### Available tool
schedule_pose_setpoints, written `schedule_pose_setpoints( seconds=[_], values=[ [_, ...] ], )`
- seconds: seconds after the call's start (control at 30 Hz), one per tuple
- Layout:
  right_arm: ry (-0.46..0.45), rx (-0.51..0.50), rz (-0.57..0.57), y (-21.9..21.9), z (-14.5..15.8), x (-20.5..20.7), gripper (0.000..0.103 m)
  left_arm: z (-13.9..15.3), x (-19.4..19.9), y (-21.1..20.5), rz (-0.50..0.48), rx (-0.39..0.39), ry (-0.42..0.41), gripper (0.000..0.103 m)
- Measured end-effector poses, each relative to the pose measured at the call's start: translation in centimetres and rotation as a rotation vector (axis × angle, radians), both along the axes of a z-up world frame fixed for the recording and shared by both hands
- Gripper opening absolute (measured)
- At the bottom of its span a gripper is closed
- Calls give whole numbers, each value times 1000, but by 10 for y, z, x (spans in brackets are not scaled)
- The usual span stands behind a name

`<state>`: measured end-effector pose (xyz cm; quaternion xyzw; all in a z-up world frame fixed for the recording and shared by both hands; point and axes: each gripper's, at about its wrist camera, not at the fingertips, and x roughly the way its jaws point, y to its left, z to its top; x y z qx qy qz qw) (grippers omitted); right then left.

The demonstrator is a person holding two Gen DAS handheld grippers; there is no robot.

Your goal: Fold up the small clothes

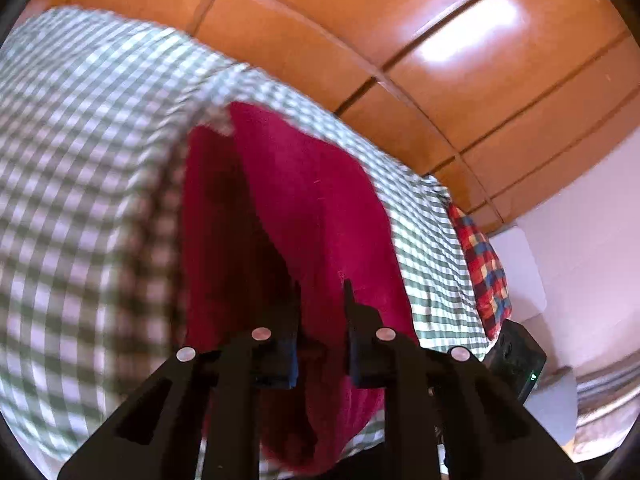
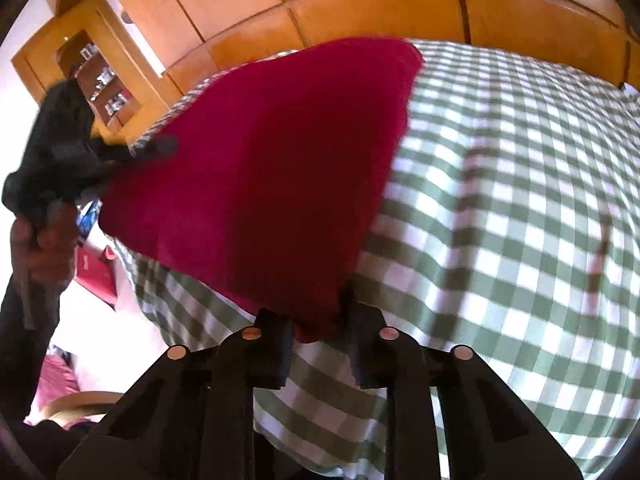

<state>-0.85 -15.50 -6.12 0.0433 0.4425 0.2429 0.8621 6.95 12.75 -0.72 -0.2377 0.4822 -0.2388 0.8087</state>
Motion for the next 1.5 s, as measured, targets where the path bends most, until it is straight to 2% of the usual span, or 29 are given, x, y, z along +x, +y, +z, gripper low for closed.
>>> schedule_pose_setpoints(
  seconds=[0.07,0.1,0.17,0.2,0.27,0.37,0.43,0.47,0.5,0.57,0.7,0.8,0.97,1.3,1.43,1.5],
  values=[
    [-7,-34,16,2,-4,-4,19,-26,1,0,28,70,56,16],
    [-14,-56,20,5,-6,-5,19,-48,0,4,40,65,103,16],
    [-13,-74,33,8,-3,-5,19,-55,-3,10,67,12,89,19],
    [-8,-74,50,8,-1,-5,19,-52,-4,12,76,5,84,20],
    [2,-83,84,5,4,-6,20,-41,-3,11,99,36,60,28],
    [-22,-98,116,-5,22,-14,20,-10,-6,2,110,178,-60,30],
    [-38,-83,115,-12,34,-16,20,8,-9,0,123,221,-139,30],
    [-54,-80,103,-15,41,-15,26,15,-10,0,130,227,-166,31],
    [-71,-85,88,-16,48,-12,42,22,-10,0,139,231,-196,32],
    [-114,-68,47,-16,60,-1,51,27,-5,-2,150,243,-227,32],
    [-156,-45,-12,-4,72,33,51,26,6,-18,147,306,-250,32],
    [-156,-31,-44,11,75,64,51,20,10,-31,134,388,-265,32],
    [-142,-20,-68,34,75,106,51,11,9,-41,120,434,-268,32],
    [-132,-72,-116,59,68,150,51,-9,10,-44,97,470,-245,32],
    [-82,-107,-124,69,46,167,51,-18,11,-44,95,465,-226,32],
    [-53,-145,-131,76,23,176,53,-25,11,-43,97,468,-217,32]
  ],
)
